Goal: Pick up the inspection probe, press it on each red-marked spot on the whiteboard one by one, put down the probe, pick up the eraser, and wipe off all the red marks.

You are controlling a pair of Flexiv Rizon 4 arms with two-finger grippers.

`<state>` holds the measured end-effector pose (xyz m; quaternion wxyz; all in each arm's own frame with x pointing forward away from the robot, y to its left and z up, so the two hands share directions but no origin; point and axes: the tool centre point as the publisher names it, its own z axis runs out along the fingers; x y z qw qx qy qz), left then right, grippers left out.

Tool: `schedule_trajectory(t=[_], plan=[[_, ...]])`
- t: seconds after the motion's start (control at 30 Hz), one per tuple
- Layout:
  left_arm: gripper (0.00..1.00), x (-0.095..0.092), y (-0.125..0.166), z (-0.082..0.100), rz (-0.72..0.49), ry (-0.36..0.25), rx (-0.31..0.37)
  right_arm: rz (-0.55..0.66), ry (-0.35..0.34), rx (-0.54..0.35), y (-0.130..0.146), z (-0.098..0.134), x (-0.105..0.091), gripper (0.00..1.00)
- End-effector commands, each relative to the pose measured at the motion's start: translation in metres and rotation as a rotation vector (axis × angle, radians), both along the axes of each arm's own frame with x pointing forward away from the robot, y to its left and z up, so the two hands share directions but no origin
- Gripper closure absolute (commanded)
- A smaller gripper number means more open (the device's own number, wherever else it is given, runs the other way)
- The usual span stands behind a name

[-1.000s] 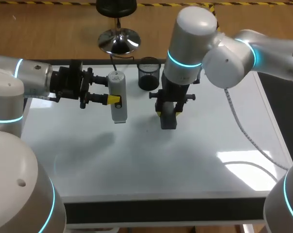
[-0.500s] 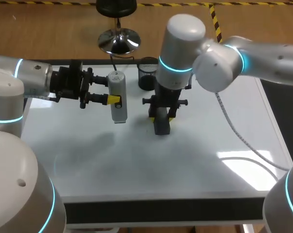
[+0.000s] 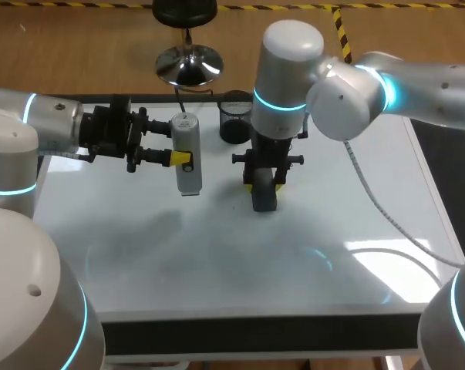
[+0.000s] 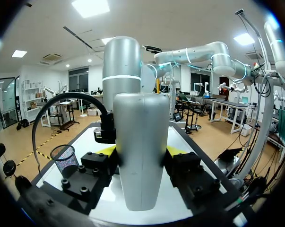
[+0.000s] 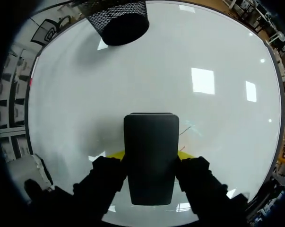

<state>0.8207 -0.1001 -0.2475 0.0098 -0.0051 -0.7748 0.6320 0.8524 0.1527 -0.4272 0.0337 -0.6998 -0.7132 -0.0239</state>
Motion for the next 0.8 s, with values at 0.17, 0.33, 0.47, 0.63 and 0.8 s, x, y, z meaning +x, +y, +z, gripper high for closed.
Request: schedule_trajectory(t=[0.17, 0.33, 0.47, 0.63, 0.8], plan=[[1.0, -0.001, -0.001, 0.001, 0.003, -0.003, -0.002, -0.021, -0.006, -0.004, -0.028, -0.005, 0.002, 1.0], [1.0, -0.001, -0.001, 0.001, 0.003, -0.003, -0.002, -0.051, -0.001, 0.007, -0.045, -0.003, 0.006, 1.0], [1.0, -0.001, -0.001, 0.001, 0.003, -0.003, -0.002, -0.074, 0.004, 0.008, -0.059, -0.005, 0.009, 1.0], [1.0, -0.001, -0.001, 0.001, 0.003, -0.003, -0.002, -0.114, 0.002, 0.005, -0.078, -0.003, 0.013, 1.0], [1.0, -0.001, -0.001, 0.001, 0.003, -0.003, -0.002, -0.127, -0.015, 0.006, -0.094, 0.01, 0.012, 1.0]])
